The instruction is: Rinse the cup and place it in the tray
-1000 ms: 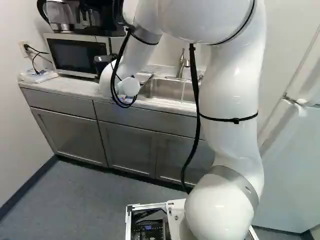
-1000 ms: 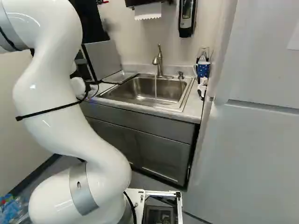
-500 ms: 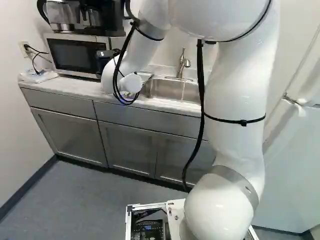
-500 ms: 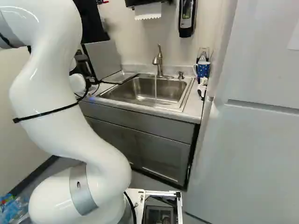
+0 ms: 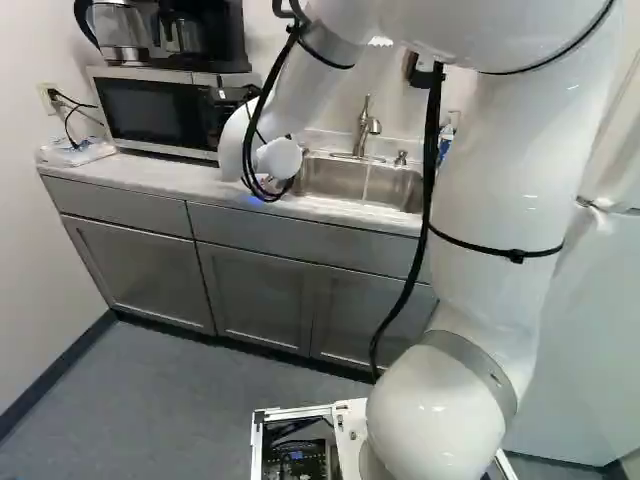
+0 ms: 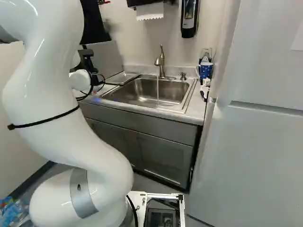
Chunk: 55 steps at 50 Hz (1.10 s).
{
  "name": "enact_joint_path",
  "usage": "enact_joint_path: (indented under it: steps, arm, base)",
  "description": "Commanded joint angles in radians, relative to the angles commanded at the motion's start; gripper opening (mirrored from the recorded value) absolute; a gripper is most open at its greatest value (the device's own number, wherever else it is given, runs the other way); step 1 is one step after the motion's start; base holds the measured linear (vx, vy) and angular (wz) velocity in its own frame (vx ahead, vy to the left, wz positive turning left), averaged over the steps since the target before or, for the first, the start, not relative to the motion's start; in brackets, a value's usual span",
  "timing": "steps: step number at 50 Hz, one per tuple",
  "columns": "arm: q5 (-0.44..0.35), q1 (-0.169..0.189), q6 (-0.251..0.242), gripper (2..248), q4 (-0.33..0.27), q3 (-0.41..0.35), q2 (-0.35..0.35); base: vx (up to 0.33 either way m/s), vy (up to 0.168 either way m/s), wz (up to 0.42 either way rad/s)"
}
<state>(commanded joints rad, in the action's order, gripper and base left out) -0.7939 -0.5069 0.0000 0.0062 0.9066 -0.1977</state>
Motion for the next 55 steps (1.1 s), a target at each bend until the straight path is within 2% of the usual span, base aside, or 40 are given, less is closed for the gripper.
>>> enact_joint_path:
  steps: [55]
  arm:
    - [0.000,0.149,0.000,125,0.000,-0.087,0.088]
  base:
    - [0.000,0.000,0.000]
